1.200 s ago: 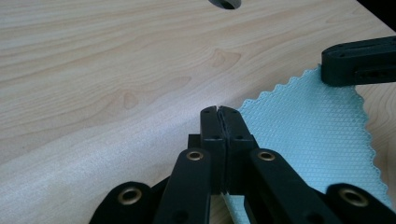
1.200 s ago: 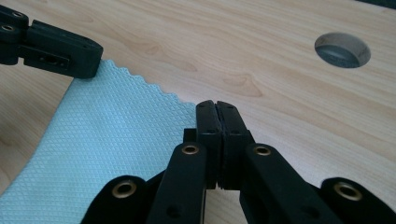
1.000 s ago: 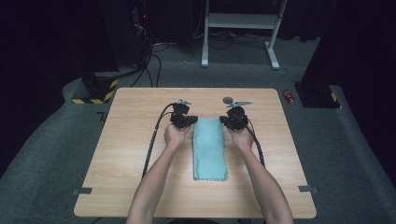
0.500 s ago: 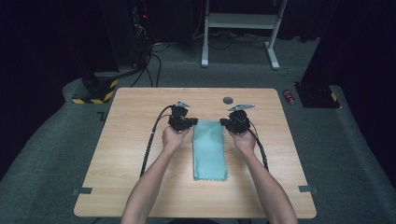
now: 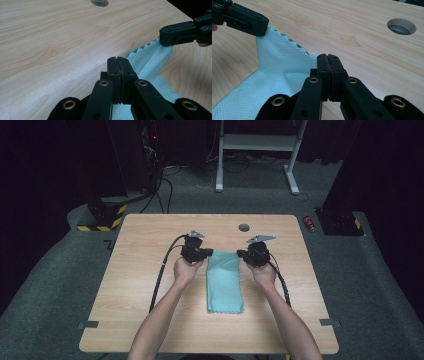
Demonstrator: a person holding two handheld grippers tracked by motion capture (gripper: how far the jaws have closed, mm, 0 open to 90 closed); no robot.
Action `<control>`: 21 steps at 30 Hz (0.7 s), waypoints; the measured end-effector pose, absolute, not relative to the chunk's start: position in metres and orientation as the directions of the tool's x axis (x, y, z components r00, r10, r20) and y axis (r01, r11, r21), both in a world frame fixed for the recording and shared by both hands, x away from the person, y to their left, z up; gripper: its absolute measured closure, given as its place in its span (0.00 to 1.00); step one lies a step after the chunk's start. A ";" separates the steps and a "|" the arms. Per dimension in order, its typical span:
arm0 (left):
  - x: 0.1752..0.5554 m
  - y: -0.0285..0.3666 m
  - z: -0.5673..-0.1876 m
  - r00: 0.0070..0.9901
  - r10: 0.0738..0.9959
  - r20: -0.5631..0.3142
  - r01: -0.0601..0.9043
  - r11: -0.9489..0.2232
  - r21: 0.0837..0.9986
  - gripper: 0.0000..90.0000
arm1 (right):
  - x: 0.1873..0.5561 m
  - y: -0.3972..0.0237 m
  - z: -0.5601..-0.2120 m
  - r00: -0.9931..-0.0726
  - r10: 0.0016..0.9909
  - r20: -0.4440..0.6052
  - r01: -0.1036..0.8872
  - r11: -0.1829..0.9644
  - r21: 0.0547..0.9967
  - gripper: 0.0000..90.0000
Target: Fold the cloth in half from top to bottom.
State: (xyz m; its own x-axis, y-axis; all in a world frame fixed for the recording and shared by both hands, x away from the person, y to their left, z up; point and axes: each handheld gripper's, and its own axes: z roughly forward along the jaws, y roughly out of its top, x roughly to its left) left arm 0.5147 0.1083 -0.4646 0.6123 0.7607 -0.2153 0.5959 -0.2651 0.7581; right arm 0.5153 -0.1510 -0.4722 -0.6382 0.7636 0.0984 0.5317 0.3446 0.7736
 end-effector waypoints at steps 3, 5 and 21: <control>0.511 0.108 -0.463 0.618 0.755 -0.219 0.591 -0.262 0.763 0.99 | 0.512 -0.153 -0.471 -0.646 0.757 0.094 0.521 0.349 0.779 0.99; 0.508 0.109 -0.463 0.622 0.752 -0.219 0.587 -0.261 0.766 0.99 | 0.510 -0.154 -0.470 -0.651 0.753 0.094 0.517 0.349 0.782 0.99; 0.493 0.113 -0.460 0.648 0.731 -0.215 0.565 -0.271 0.780 0.99 | 0.495 -0.157 -0.466 -0.687 0.722 0.083 0.482 0.368 0.795 0.99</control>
